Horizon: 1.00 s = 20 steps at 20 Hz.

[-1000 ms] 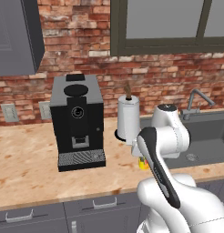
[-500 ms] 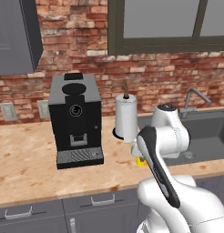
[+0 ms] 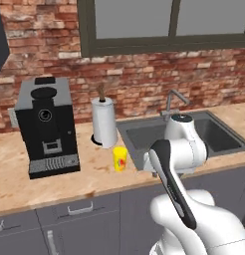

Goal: Pick the cup and bowl from the counter and place them on the counter next to the sink.

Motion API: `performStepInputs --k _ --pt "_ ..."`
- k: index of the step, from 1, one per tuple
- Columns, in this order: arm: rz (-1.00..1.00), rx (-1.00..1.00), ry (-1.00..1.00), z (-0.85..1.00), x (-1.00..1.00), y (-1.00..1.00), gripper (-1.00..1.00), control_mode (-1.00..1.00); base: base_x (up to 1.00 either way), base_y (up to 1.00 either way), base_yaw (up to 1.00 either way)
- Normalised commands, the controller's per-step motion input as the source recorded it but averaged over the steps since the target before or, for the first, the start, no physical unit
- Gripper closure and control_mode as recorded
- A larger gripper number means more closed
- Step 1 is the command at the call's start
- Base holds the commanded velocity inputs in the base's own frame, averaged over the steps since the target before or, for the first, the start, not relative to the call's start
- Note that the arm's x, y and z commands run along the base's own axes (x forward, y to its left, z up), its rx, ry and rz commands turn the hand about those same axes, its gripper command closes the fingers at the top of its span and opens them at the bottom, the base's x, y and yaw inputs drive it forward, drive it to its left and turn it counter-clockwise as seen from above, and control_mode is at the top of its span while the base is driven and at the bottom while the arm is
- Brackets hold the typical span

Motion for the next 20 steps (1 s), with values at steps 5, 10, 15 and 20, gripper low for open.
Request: performStepInputs --k 5,10,15,20 --pt "0.0 0.0 0.0 0.0 0.0 0.0 -1.0 1.0 0.0 -0.84 -0.57" --pt "0.0 0.0 0.0 0.0 0.0 0.0 -1.0 1.0 0.17 -0.71 -0.7" --pt "0.0 0.0 0.0 0.0 0.0 0.0 -1.0 1.0 0.23 -0.57 -0.75" --pt "0.0 0.0 0.0 0.0 0.0 0.0 -1.0 1.0 0.23 -0.49 -0.76"
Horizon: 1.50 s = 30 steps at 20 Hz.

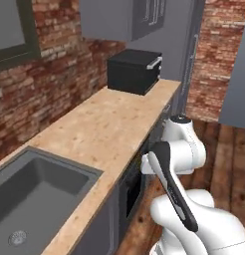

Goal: Pick the cup and bowl from the counter and place them on the counter next to the sink.

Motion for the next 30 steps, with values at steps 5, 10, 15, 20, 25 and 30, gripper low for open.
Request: performStepInputs --k 5,10,15,20,25,30 --pt "0.0 0.0 0.0 0.0 0.0 0.0 -1.0 1.0 0.22 -0.52 -0.76" --pt "0.0 0.0 0.0 0.0 0.0 0.0 -1.0 1.0 0.14 -0.47 -0.77" --pt "0.0 0.0 0.0 0.0 0.0 0.0 -1.0 1.0 0.12 -0.43 -0.79" --pt "0.0 0.0 0.0 0.0 0.0 0.0 -1.0 1.0 0.15 -0.45 -0.79" --pt "0.0 0.0 0.0 0.0 0.0 0.0 -1.0 1.0 0.16 -0.47 -0.78" --pt "0.0 0.0 0.0 0.0 0.0 0.0 -1.0 1.0 0.13 -0.47 -0.77"
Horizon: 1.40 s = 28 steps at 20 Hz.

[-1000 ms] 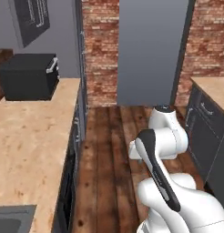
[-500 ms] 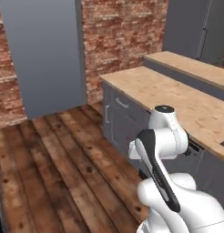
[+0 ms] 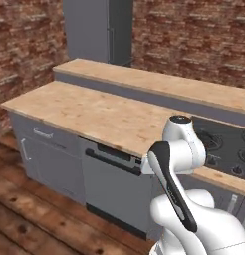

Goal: Pick the cup and bowl from the counter and place them on the counter next to the sink.

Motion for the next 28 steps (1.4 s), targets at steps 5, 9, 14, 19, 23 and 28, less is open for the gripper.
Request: performStepInputs --k 5,9,14,19,23,28 --pt "0.0 0.0 0.0 0.0 0.0 0.0 -1.0 1.0 0.08 -0.47 -0.76" --pt "0.0 0.0 0.0 0.0 0.0 0.0 -1.0 1.0 0.06 -0.5 -0.74" --pt "0.0 0.0 0.0 0.0 0.0 0.0 -1.0 1.0 0.03 -0.4 -0.68" --pt "0.0 0.0 0.0 0.0 0.0 0.0 -1.0 1.0 0.15 -0.14 -0.45" --pt "0.0 0.0 0.0 0.0 0.0 0.0 -1.0 1.0 0.34 -0.11 0.0" --pt "0.0 0.0 0.0 0.0 0.0 0.0 -1.0 1.0 0.36 -0.7 0.03"
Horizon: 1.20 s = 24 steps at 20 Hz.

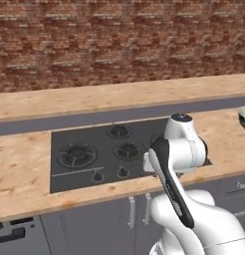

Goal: Pick the cup and bowl from the counter and place them on the counter next to the sink.

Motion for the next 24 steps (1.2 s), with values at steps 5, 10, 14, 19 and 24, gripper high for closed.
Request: performStepInputs --k 5,10,14,19,24 --pt "0.0 0.0 0.0 0.0 0.0 0.0 -1.0 1.0 0.36 -0.89 0.14" --pt "0.0 0.0 0.0 0.0 0.0 0.0 -1.0 1.0 0.34 -1.0 0.13" --pt "0.0 0.0 0.0 0.0 0.0 0.0 -1.0 1.0 0.51 -1.0 0.1" --pt "0.0 0.0 0.0 0.0 0.0 0.0 -1.0 1.0 0.27 -1.0 0.03" --pt "0.0 0.0 0.0 0.0 0.0 0.0 -1.0 1.0 0.07 -1.0 -0.02"
